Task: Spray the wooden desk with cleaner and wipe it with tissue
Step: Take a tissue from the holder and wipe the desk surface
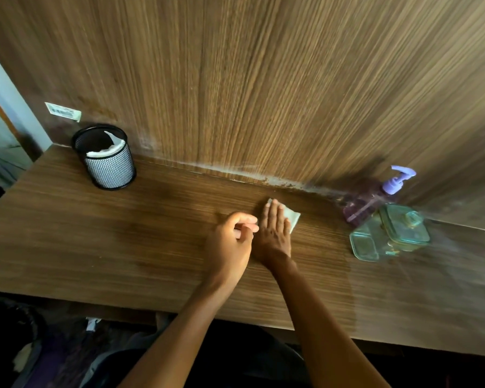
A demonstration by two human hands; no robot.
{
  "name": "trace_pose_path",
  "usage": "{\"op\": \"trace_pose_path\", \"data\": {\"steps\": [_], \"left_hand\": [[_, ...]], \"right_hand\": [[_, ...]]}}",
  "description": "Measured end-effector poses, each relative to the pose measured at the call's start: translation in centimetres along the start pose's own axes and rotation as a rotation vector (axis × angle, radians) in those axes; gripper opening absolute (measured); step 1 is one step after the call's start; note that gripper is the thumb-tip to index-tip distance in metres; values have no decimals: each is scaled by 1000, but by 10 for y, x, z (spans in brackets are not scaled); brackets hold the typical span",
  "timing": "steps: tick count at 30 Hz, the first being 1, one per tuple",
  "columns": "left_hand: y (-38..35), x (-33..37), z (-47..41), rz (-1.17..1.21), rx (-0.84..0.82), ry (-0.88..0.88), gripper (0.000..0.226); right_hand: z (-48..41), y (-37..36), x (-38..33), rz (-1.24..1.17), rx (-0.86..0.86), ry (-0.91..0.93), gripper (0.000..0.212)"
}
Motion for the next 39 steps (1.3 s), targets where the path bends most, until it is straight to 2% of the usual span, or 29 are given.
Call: {"op": "trace_pose_path", "data": {"steps": [2,3,6,10,16,20,24,26,29,34,36,39], "left_hand": [[3,-2,-1,25,0,14,21],[6,-3,-1,43,7,13,21],[12,-4,-1,37,28,-6,23],[16,-2,1,50,30,-4,21],[20,-2,-3,80,54,15,20],[19,0,-4,51,48,1,21],[19,0,-4,34,32,24,21],[22,-1,-5,31,40,23,21],[36,-3,-7,69,119,22,20],[58,-7,-8,89,167,26,20],[62,-9,-8,89,171,25,20],[67,-10,-11,78,204,20,21]], "right_hand": [[17,-9,5,13,14,120,116],[26,-14,12,10,20,166,122],[49,-22,46,48,17,202,107],[47,-13,87,25,41,83,114],[-5,14,72,-73,44,-64,93],[-32,19,26,-70,3,-23,95],[-27,6,-10,167,-45,131,103],[-9,-4,-13,204,-39,247,102],[28,-17,6,179,-3,344,116],[44,-13,54,131,-40,266,112],[33,-9,50,115,-4,200,119],[7,-3,25,65,90,94,116]]}}
Point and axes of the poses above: each hand's wrist, its own z-axis away from the middle knuckle, its own y-axis out of the back of the hand, x = y × z, the point moved 3 cm from there along -z, towards the middle knuckle, and after that the axes turned 12 degrees about -x, right-handed, at the moved point
